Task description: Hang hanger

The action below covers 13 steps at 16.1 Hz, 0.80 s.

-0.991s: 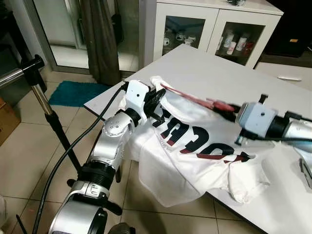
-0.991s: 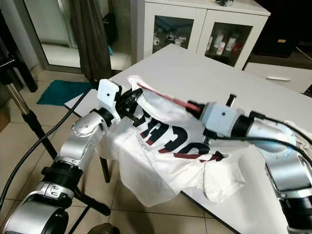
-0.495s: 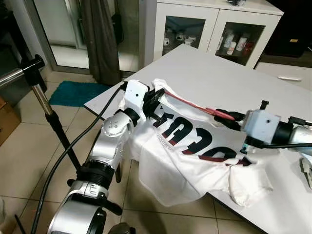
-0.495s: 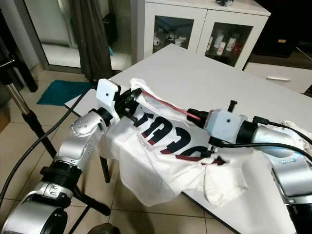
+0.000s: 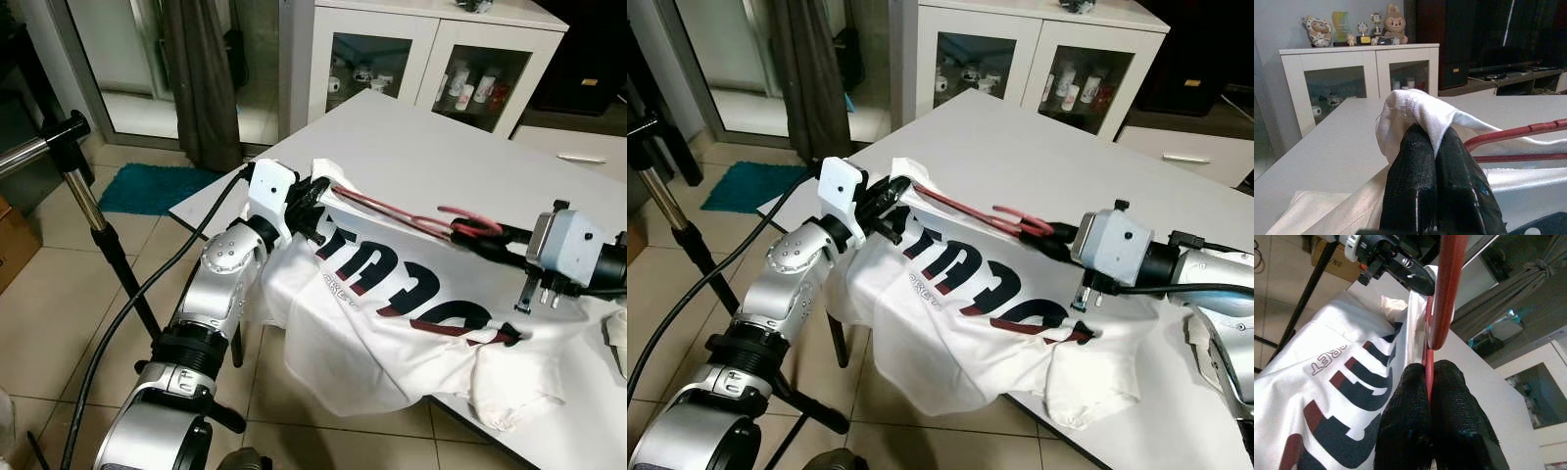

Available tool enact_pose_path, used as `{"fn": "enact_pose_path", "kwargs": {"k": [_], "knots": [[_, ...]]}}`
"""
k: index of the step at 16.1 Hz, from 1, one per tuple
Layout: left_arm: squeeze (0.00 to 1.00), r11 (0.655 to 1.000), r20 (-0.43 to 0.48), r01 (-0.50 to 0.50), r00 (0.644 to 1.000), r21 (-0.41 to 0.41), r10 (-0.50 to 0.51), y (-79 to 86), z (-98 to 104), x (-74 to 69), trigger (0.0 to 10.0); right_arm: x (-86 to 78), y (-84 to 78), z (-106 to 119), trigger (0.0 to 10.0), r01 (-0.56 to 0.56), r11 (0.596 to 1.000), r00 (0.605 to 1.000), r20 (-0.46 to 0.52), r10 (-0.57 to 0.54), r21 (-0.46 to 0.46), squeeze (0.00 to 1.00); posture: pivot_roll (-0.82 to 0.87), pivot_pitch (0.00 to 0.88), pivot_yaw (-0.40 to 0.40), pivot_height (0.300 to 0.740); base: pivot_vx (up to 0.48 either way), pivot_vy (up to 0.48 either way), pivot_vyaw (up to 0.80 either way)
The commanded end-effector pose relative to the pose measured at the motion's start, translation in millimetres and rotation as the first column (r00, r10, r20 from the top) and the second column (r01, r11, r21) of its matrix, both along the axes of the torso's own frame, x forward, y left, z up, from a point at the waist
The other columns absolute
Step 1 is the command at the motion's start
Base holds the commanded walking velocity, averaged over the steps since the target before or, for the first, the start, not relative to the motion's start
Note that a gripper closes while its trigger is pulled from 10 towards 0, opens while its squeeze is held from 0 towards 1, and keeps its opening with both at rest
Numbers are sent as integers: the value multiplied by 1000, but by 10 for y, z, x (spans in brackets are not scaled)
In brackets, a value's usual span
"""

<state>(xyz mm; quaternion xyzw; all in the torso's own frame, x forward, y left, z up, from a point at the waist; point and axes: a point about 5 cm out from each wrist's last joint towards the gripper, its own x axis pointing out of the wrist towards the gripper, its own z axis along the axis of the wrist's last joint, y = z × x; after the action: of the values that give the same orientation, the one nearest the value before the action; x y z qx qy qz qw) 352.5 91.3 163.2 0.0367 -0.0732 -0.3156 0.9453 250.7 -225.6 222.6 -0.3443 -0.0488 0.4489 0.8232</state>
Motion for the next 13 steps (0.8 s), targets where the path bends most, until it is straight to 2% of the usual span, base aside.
{"fn": "enact_pose_path", "kwargs": {"k": [1, 4, 7, 9, 10, 11, 13], "knots": [[0, 1000, 3, -4, 1000, 5, 4, 10, 1, -3, 0, -42, -35, 124, 0, -8, 1000, 1000, 27, 7, 14, 0, 29, 0, -9, 723, 0, 0, 0], [0, 1000, -1, -6, 1000, 14, 6, 32, -17, -6, 0, -125, -129, 235, 0, -13, 996, 1000, -21, 15, 88, 0, 30, 0, -4, 723, 0, 0, 0], [0, 1000, -5, -7, 1000, 21, 7, 57, -27, -5, 0, -160, -197, 356, 0, -7, 991, 1000, -20, 10, 137, 0, 26, 0, 3, 723, 0, 0, 0], [0, 1000, -5, -2, 1000, 23, 3, 43, -26, -2, 0, -174, -187, 378, 0, -16, 987, 999, -29, 21, 159, 0, 25, 0, 5, 723, 0, 0, 0], [0, 1000, -5, 1, 1000, 23, -1, 27, -21, 1, 0, -233, -166, 349, 0, -42, 984, 994, -93, 58, 171, 0, 25, 0, 5, 723, 0, 0, 0], [0, 1000, -6, 3, 1000, 23, -2, 26, -23, 1, 0, -255, -167, 364, 0, -50, 980, 991, -109, 72, 195, 0, 24, 0, 6, 723, 0, 0, 0], [0, 1000, -8, 4, 1000, 22, -3, 23, -31, -5, 0, -260, -161, 411, 0, -65, 967, 990, -107, 94, 248, 0, 25, 0, 5, 723, 0, 0, 0]]}}
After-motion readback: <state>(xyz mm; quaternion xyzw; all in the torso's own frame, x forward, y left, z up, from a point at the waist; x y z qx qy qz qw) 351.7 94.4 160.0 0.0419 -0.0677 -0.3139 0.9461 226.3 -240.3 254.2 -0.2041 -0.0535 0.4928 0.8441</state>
